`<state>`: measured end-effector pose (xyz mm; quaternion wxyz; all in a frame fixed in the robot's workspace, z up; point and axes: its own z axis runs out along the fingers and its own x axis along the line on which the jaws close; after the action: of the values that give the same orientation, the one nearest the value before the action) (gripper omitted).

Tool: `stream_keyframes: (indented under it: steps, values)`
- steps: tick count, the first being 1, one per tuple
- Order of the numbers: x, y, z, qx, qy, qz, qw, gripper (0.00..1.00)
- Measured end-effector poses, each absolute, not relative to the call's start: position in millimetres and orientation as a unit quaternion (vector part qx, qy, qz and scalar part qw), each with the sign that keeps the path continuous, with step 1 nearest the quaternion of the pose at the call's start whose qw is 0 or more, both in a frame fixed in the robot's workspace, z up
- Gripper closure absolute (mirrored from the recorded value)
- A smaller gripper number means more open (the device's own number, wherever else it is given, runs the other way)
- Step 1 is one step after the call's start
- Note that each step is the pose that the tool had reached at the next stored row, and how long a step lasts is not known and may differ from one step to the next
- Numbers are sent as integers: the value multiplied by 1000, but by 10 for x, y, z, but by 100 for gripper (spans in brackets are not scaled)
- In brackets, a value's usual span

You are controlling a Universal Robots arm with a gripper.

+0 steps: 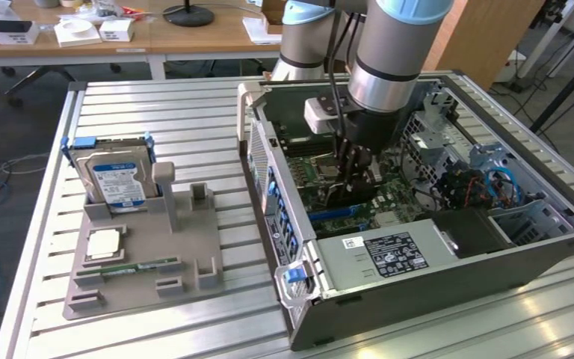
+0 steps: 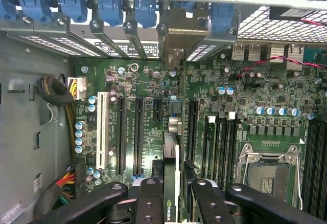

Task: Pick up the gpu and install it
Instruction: 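Insert the gpu into the slot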

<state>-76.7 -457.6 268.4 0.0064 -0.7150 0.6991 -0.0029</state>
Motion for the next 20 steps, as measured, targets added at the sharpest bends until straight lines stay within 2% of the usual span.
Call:
stream_keyframes:
  steps: [20]
  values:
    - [-773,-4576,2653,-715,699,-3,6,74]
